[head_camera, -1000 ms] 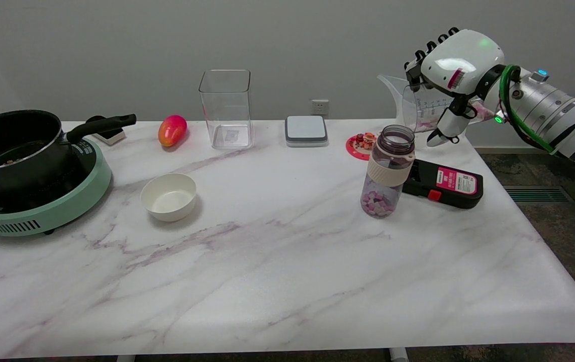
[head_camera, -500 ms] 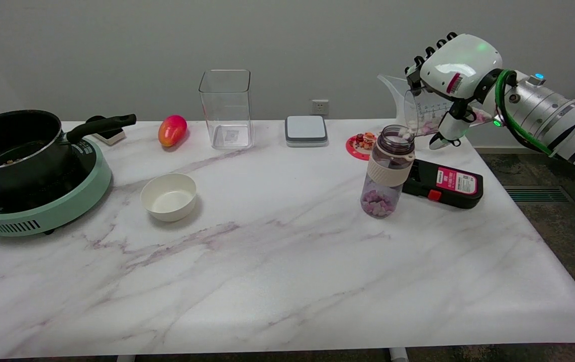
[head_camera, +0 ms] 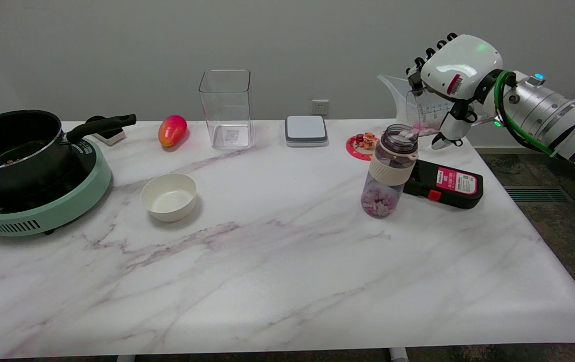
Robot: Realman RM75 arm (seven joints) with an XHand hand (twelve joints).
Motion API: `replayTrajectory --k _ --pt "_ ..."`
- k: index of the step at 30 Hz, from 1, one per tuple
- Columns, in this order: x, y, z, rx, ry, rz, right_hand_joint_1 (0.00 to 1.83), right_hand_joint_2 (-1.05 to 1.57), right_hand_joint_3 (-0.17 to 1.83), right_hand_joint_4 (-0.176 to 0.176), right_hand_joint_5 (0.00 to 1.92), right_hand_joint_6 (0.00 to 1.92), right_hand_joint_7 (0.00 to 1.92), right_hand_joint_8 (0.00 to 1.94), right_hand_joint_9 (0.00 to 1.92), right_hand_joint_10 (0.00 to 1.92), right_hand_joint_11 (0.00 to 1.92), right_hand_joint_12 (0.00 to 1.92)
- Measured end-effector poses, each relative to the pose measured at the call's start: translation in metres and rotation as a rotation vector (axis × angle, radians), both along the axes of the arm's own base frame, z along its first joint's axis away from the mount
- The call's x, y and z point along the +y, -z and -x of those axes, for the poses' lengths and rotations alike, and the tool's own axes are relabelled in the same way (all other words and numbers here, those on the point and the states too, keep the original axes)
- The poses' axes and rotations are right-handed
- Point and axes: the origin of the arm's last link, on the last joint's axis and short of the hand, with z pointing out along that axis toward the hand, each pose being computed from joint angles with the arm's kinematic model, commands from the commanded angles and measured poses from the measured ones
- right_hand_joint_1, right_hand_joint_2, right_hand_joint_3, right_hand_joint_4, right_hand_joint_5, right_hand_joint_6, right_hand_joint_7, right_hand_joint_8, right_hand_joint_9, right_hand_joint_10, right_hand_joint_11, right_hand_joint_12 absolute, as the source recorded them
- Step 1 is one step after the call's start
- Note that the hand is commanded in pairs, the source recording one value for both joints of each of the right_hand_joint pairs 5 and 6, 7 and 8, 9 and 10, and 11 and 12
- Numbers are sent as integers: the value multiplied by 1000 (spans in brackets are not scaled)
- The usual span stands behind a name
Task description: Pour the contents of the measuring cup into the bottle.
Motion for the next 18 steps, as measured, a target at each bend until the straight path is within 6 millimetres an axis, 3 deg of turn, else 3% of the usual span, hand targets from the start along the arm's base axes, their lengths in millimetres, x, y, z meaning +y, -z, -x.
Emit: replayTrajectory --k 18 --pt "-1 -3 0 13 2 2 1504 604 1145 0 1631 1631 1562 1562 1472 1472 1253 1253"
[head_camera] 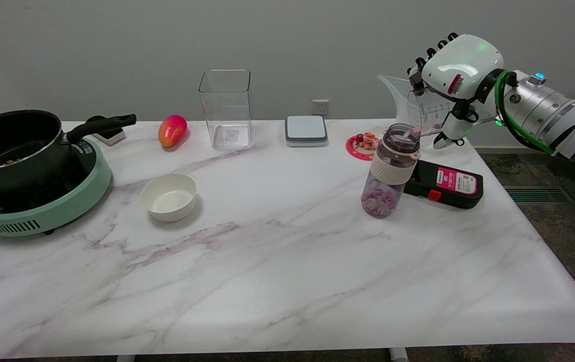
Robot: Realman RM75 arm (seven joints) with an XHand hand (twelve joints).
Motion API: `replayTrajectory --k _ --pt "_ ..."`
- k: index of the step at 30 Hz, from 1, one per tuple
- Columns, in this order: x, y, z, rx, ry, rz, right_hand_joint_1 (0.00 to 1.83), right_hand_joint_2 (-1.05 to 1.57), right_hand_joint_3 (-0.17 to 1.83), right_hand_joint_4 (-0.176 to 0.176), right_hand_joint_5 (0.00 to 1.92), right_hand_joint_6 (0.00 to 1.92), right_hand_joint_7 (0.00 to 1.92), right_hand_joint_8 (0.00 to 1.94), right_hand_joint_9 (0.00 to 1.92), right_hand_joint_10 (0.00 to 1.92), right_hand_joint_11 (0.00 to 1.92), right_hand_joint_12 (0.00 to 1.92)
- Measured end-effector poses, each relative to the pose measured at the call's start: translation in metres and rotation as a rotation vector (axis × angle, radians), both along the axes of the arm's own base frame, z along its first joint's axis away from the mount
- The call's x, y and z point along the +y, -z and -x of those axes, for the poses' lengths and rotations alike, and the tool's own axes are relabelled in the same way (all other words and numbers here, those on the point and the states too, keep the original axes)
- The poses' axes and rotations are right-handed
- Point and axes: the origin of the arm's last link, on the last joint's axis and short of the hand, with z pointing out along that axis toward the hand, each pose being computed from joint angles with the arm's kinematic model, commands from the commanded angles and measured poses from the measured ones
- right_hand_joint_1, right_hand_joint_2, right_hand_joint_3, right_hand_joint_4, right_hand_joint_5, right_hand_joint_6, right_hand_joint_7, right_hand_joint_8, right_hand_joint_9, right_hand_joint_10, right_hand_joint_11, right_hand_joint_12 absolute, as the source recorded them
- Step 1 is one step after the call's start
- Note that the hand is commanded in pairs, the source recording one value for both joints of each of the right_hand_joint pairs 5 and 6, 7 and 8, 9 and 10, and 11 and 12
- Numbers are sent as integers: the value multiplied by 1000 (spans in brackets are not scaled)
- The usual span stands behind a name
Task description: Pour the contents of the measuring cup into the bottle.
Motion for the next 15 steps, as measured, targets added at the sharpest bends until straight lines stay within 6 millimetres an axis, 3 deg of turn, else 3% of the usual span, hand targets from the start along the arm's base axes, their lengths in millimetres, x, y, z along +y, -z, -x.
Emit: replayTrajectory --k 15 --pt "0 0 0 1 -1 -2 1505 604 1144 0 1630 1630 1562 1562 1473 1473 1254 1254"
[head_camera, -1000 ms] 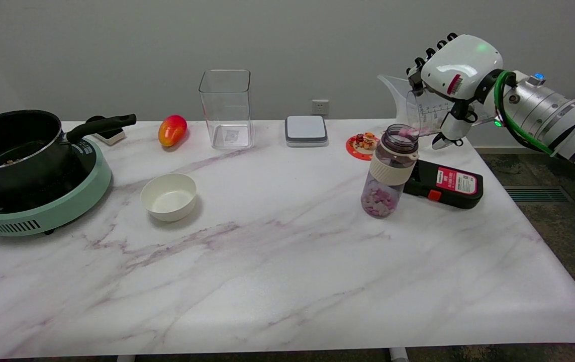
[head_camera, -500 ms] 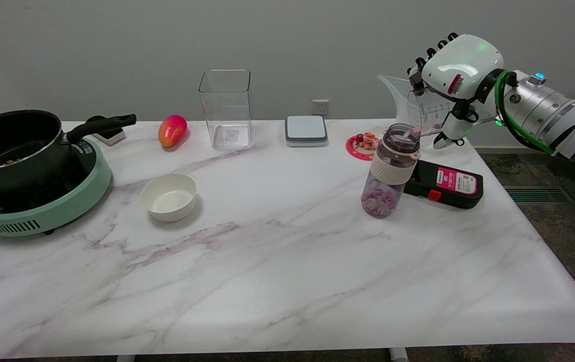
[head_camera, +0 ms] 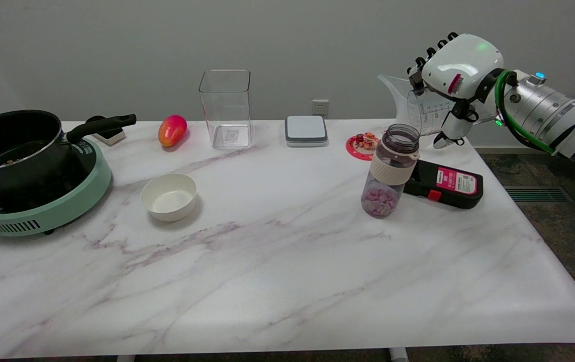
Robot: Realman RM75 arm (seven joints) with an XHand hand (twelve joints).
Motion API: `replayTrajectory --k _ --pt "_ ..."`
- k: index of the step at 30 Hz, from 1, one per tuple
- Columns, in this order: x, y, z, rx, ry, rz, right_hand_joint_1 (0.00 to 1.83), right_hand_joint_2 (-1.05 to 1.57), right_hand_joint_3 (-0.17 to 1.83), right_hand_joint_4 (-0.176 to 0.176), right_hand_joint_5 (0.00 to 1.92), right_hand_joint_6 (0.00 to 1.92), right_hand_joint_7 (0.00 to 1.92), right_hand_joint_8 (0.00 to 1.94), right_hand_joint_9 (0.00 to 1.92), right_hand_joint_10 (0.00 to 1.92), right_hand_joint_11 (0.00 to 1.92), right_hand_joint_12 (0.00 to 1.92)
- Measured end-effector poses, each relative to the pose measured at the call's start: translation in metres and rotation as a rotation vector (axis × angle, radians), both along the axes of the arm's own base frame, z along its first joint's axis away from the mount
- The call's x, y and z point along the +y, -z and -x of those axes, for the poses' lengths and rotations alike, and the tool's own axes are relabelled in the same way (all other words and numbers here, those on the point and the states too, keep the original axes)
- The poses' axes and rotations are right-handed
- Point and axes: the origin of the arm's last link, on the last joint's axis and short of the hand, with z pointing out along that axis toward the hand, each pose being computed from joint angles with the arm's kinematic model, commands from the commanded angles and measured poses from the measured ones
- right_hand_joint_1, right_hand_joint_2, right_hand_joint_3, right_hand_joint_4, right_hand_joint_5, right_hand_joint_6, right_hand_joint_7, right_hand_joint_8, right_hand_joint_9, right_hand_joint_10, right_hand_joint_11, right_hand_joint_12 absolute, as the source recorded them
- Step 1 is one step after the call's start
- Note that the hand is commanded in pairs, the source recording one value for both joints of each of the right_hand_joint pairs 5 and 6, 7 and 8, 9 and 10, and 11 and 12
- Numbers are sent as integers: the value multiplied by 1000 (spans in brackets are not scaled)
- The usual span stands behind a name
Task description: Pour the contents of the measuring cup into the bottle.
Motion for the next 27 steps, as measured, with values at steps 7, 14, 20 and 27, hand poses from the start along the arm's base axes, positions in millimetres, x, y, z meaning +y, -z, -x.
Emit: replayTrajectory --k 7,14,20,27 --pt "0 2 -1 1 -3 -7 1505 603 1144 0 1624 1624 1561 1561 1473 1473 1253 1253" --pt "1 5 -3 4 -8 -15 1505 603 1142 0 1624 1624 1560 1560 1472 1472 1252 1252" --pt "1 6 -4 6 -11 -20 1504 601 1141 0 1623 1623 1560 1560 1468 1468 1252 1252" --pt "1 7 -5 4 -16 -24 1503 607 1150 0 1641 1641 1569 1569 1480 1480 1261 1261"
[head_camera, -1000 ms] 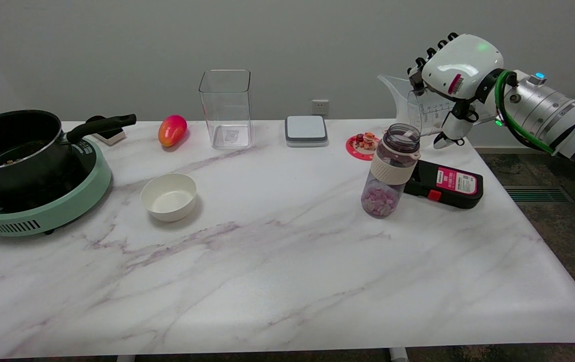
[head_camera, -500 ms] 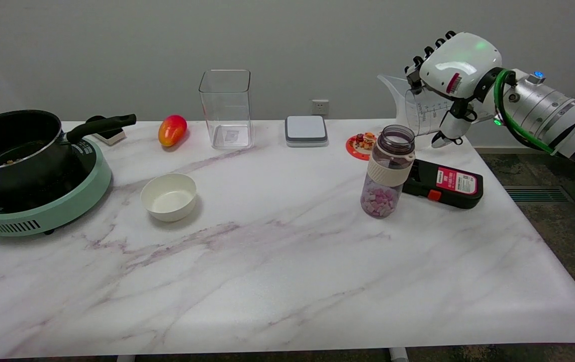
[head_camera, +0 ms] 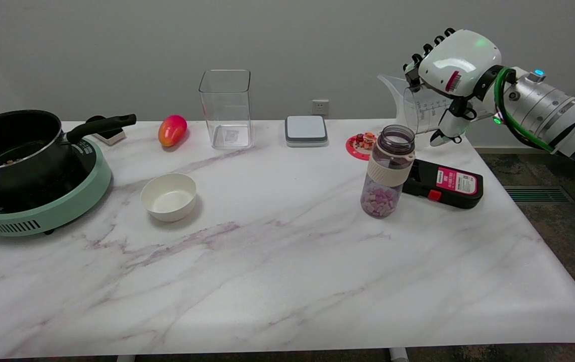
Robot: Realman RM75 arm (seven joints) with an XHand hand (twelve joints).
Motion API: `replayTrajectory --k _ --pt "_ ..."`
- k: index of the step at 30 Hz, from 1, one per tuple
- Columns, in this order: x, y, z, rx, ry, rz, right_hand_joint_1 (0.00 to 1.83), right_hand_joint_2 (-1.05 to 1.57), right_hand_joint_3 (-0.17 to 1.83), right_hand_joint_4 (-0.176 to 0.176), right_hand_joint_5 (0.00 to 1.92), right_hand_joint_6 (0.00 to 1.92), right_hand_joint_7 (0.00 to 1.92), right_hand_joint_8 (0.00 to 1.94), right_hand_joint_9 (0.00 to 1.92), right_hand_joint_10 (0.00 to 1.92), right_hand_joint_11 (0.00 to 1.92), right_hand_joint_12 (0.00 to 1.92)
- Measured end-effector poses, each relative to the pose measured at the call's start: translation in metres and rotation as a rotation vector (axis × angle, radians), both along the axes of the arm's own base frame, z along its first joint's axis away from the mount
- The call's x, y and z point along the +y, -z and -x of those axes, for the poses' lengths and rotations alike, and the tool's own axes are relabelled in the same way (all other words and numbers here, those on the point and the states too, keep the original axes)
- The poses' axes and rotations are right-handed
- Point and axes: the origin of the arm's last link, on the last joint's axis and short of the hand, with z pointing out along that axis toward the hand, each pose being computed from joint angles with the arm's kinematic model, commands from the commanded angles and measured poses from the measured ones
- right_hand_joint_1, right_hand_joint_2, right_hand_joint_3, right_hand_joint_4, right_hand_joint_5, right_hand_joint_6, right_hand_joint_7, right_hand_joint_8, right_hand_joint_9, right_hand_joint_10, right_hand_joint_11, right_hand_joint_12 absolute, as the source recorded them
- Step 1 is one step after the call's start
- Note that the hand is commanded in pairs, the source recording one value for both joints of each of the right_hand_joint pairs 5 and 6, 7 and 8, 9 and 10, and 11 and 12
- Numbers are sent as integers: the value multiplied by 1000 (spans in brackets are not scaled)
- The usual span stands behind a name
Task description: Pour the contents of the measuring cup into the bottle.
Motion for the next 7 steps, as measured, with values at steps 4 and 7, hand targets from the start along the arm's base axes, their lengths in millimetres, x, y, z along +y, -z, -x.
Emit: replayTrajectory --k 4,7 --pt "1 -1 -2 -19 -12 3 1500 639 1122 0 1653 1653 1575 1575 1484 1484 1265 1265" --pt "3 -3 -6 -43 -32 6 1497 668 1099 0 1670 1670 1586 1586 1490 1490 1274 1274"
